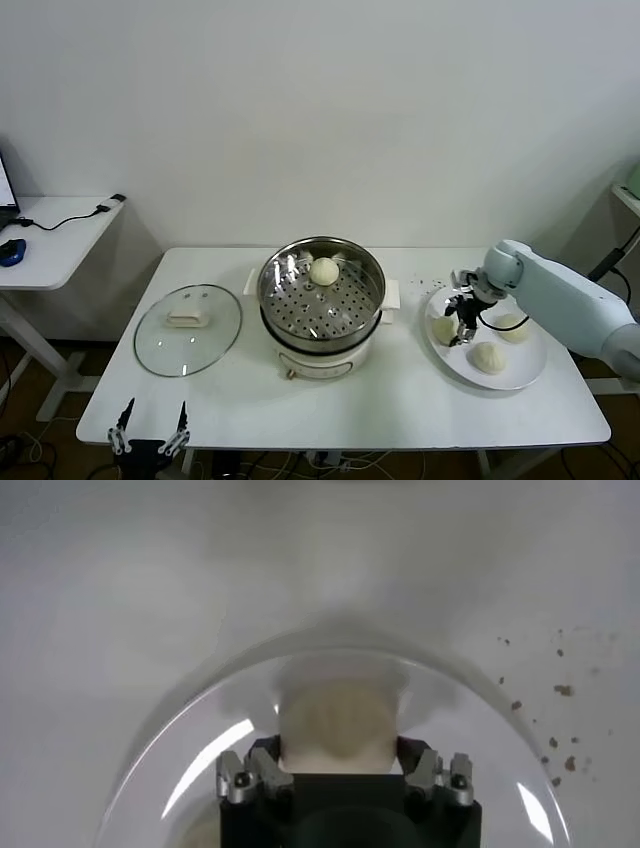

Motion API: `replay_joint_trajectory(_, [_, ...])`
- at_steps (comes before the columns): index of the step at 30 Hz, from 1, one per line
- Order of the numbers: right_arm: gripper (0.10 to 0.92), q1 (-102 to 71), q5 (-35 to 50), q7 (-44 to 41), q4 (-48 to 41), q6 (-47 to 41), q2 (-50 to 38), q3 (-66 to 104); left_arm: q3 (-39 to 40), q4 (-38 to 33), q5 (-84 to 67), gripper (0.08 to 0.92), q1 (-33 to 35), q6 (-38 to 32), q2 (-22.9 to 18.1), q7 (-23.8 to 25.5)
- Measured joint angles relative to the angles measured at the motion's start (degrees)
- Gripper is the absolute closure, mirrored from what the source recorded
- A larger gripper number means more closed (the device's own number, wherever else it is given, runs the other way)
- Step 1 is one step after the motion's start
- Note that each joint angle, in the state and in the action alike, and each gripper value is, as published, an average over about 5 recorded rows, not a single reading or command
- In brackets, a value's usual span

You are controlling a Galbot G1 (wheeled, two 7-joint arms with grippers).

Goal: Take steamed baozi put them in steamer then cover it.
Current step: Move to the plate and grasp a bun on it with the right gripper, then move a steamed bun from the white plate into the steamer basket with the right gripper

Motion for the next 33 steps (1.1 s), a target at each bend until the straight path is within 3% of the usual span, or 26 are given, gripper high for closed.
replay_joint_trajectory(7, [0.313, 5.71, 3.96, -0.35, 1.17, -0.33, -0.79, -3.77, 0.16, -0.03, 0.01, 0.177, 0.2, -0.19, -0.01, -0.13])
replay_joint_trajectory(15, [0.313, 21.22, 14.46, -1.23, 1.61, -0.74, 1.56, -15.16, 0.97, -0.35, -0.06, 0.177, 0.1, -0.28, -0.01, -0.05])
replay_joint_trajectory(24, [0.313, 35.81, 27.24, -1.02, 3.97, -2.94, 8.02, -25.99, 1.49, -1.19, -0.63, 0.177, 0.18, -0.58, 0.38, -0.08])
replay_joint_trajectory(33, [0.313, 39.36, 35.79, 2.22, 5.58, -6.49, 17.1, -30.35, 1.42, -1.85, -0.89, 0.177, 0.17, -0.56, 0.66, -0.16])
